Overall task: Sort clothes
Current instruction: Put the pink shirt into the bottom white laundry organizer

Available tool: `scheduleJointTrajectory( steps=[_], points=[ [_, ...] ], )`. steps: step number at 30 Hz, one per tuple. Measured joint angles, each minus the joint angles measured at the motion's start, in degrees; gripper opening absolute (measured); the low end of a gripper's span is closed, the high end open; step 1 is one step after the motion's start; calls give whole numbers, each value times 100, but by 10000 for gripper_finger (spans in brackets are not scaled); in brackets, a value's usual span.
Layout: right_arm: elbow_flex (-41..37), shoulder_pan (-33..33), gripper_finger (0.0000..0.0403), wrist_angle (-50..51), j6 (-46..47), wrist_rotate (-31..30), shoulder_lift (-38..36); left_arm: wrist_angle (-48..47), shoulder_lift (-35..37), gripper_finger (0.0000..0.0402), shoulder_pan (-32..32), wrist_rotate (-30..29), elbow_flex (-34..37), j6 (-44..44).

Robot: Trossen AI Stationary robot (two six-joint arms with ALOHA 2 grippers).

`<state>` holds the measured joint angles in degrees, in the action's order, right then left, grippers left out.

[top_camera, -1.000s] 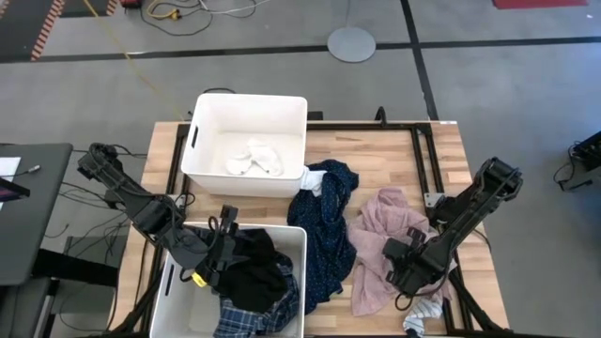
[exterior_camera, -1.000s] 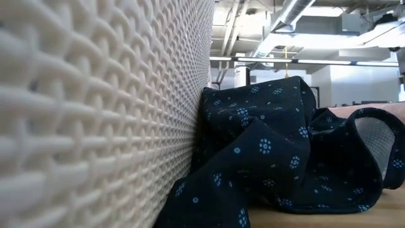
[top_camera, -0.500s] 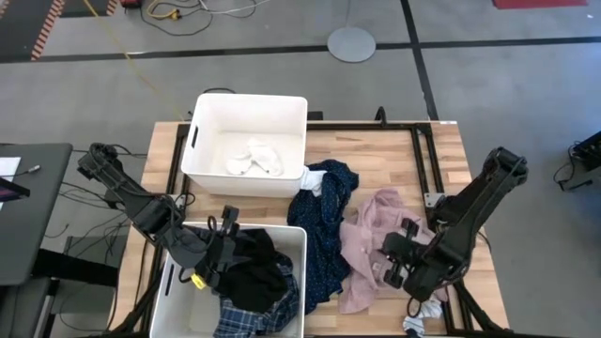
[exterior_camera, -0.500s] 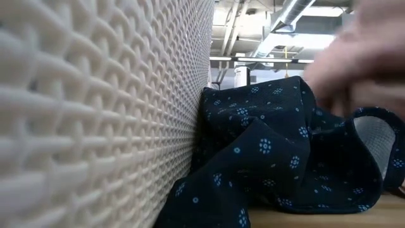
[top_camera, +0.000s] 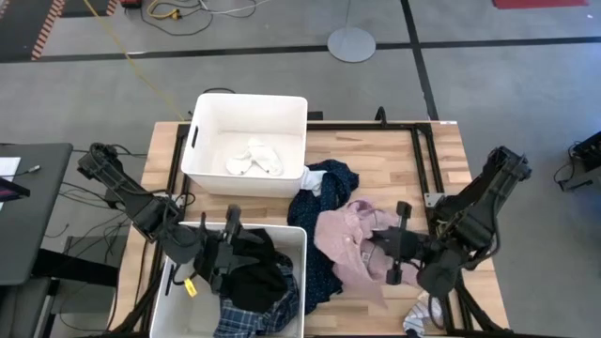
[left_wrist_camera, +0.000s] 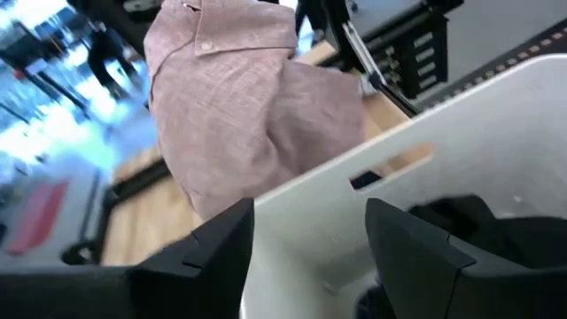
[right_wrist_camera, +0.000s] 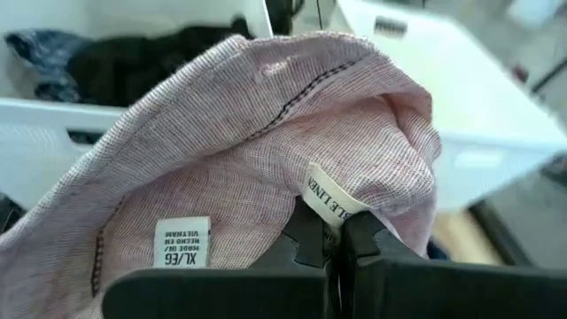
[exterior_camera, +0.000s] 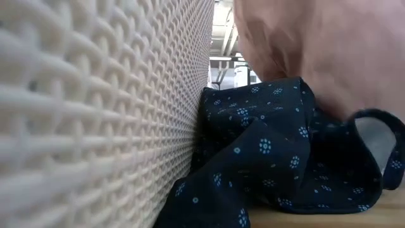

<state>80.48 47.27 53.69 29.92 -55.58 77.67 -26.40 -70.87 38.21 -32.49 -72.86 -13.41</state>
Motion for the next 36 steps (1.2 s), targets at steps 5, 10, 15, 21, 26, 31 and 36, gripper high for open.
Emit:
scheduleJointTrajectory(
  steps=[5, 10, 15, 21, 26, 31, 36],
  points=[
    [296, -246, 6, -783, -1498, 27, 0, 438, -41, 257, -213, -10, -3, -462],
    [634, -546, 6, -1431, -2760, 376, 0, 960, -44, 307, -592, 153, -4, -735],
    [909, -878, 6, -2115, -3849, 1011, 0, 1695, -52, 341, -1111, 999, -4, -959],
    [1175, -1373, 6, -2705, -4629, 2037, 41, 2530, -297, 352, -1769, 1855, -7, -1005],
    [1218, -1709, 6, -3039, -5078, 2789, 46, 2972, -776, 362, -2239, 2446, -7, -645],
    [1218, -1921, 6, -3090, -5144, 3149, 73, 3512, -1189, 372, -2498, 2796, -4, -501],
    [1214, -2018, 6, -3080, -5238, 3183, 296, 4179, -1391, 359, -2567, 3608, -4, -616]
  ],
)
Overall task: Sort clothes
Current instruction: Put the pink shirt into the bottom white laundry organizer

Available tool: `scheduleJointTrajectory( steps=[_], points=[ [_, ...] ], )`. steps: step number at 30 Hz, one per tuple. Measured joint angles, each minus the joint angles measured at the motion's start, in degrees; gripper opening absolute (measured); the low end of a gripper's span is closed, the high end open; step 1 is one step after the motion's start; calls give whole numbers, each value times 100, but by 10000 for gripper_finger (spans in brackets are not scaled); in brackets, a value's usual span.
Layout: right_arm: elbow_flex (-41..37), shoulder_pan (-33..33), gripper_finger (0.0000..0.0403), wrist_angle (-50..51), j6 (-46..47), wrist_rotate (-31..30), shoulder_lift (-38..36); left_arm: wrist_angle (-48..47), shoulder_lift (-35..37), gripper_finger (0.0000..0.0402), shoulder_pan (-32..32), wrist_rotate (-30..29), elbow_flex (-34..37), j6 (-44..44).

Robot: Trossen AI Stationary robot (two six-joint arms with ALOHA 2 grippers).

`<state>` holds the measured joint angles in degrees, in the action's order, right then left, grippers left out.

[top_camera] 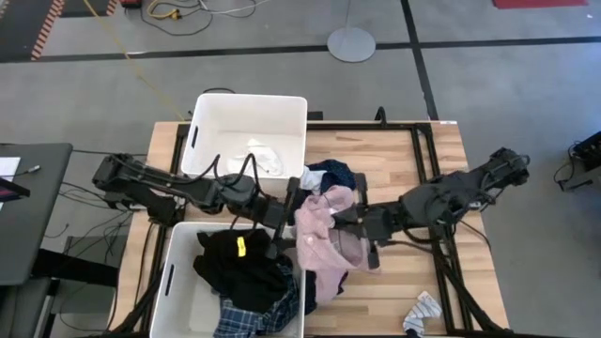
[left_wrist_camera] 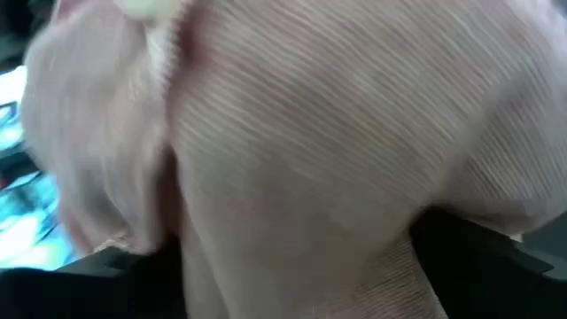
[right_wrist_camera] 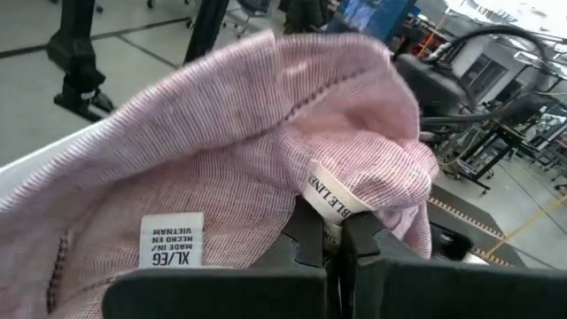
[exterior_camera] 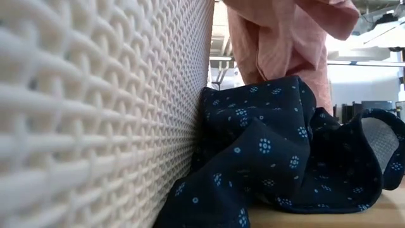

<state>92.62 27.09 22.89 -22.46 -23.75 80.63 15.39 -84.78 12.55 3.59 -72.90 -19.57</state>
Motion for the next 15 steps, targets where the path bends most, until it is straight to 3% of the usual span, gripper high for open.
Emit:
scheduleJointTrajectory(
  steps=[3, 7, 15],
  points=[
    [0, -33, 6, -12, -62, 31, 127, 283, -131, 323, -25, 513, 2, 14],
    [-1, -94, 6, -49, -186, 35, 228, 377, -285, 245, -25, 742, 2, -19],
    [-11, -162, 13, -40, 42, 28, 264, 288, -342, 27, -16, 994, 2, -292]
  ],
)
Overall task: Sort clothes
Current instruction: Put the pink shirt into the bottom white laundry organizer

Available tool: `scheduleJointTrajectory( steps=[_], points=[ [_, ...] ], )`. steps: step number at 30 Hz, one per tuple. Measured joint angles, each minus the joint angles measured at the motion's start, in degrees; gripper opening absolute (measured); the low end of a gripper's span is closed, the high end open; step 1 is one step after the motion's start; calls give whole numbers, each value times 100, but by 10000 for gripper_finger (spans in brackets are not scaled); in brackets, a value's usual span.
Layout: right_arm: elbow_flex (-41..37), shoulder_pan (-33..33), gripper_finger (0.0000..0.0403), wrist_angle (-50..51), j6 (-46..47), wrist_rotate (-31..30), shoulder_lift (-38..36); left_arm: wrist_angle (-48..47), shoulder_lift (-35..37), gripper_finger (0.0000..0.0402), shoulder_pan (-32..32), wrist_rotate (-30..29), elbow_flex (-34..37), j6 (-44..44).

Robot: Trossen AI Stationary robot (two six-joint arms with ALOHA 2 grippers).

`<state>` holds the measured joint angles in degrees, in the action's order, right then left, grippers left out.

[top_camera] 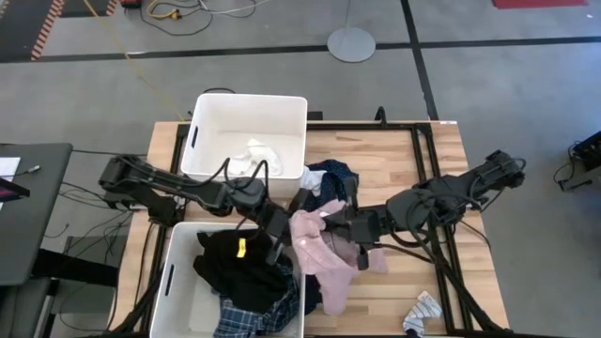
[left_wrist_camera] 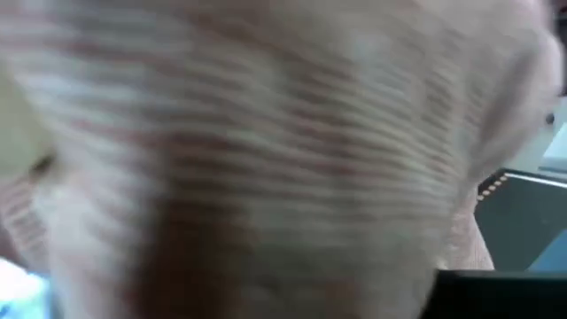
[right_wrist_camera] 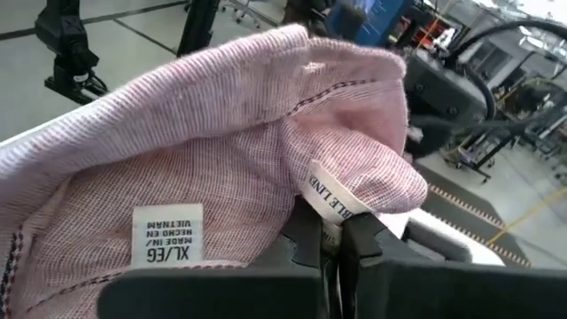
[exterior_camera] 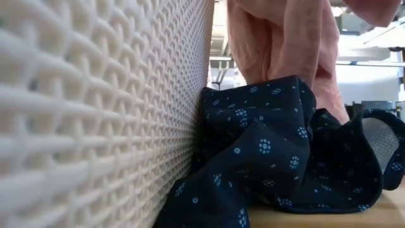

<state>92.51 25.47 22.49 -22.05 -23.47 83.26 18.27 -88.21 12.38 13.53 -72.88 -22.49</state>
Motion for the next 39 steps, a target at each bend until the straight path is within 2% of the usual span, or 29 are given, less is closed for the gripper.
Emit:
scheduleJointTrajectory(
  steps=[4, 8, 11, 17, 22, 27, 33, 39],
  points=[
    [2, 46, 35, 199, 342, -82, -15, -234, 287, 14, 89, -56, 6, -268],
    [2, 180, 58, 356, 557, -259, -81, -727, 797, 10, 269, -574, 9, -582],
    [2, 361, 75, 608, 566, -707, -153, -1100, 1270, 10, 546, -1113, 10, -823],
    [2, 664, 124, 1328, 1058, -1522, -253, -1654, 2299, 9, 1527, -2754, 4, -1376],
    [0, 754, 169, 2291, 2191, -1589, -271, -2037, 2934, 9, 2471, -3922, 0, -1500],
    [0, 752, 192, 3147, 3306, -1588, -264, -2139, 3227, 9, 3485, -5250, 0, -1784],
    [0, 754, 191, 3845, 4050, -1587, -264, -2606, 3287, 9, 4125, -5406, -4, -1690],
    [0, 966, 189, 4651, 4886, -1577, -262, -4112, 3252, 9, 4180, -5485, -4, -96]
  ],
)
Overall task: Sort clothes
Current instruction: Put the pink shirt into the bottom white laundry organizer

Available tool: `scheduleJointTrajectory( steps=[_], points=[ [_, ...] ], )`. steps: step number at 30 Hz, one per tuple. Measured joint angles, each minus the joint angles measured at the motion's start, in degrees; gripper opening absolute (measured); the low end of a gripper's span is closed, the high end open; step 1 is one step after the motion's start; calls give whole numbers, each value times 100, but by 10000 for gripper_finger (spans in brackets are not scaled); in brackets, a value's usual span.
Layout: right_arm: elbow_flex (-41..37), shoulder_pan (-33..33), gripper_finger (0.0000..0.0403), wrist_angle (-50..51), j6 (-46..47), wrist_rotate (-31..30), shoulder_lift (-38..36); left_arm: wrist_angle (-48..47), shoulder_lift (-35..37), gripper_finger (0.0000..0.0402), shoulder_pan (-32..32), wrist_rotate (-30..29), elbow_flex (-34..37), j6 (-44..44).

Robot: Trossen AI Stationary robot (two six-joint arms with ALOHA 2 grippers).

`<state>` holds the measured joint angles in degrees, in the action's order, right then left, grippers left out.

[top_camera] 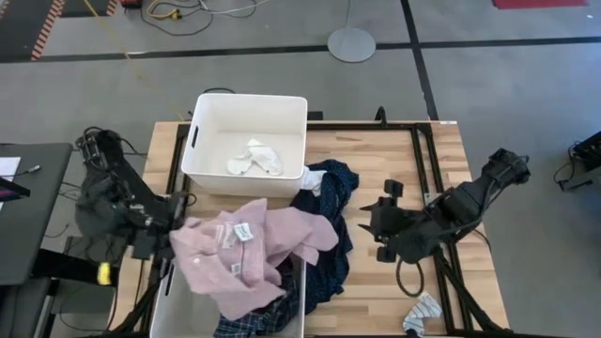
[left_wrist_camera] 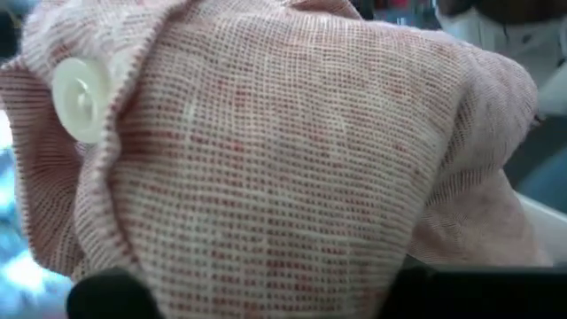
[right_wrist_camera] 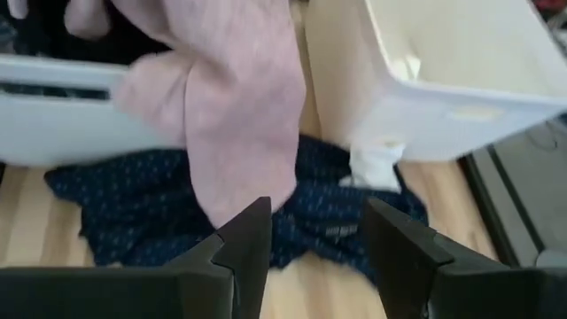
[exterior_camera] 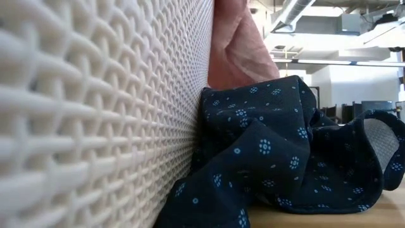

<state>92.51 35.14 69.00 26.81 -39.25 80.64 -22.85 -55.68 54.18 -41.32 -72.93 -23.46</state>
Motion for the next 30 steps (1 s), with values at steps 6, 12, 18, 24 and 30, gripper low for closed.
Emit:
scheduleJointTrajectory(
  steps=[6, 12, 18, 24, 30],
  points=[
    [0, 425, 189, 647, 918, 7, 2, -1071, -394, 10, -75, -20, 0, 1321],
    [-177, 842, 189, 844, 1543, 9, 26, -1788, -995, 10, -73, -2, 0, 2166],
    [-771, 1061, 188, 839, 1985, 31, 30, -2211, -1587, 10, -95, -3, 0, 2894],
    [-1403, 1080, 188, 398, 2127, -71, 29, -2229, -2193, 11, -302, 216, 0, 3202],
    [-2023, 1018, 188, -890, 1576, -177, 28, -2346, -2757, 11, -630, 357, -2, 3580]
  ],
)
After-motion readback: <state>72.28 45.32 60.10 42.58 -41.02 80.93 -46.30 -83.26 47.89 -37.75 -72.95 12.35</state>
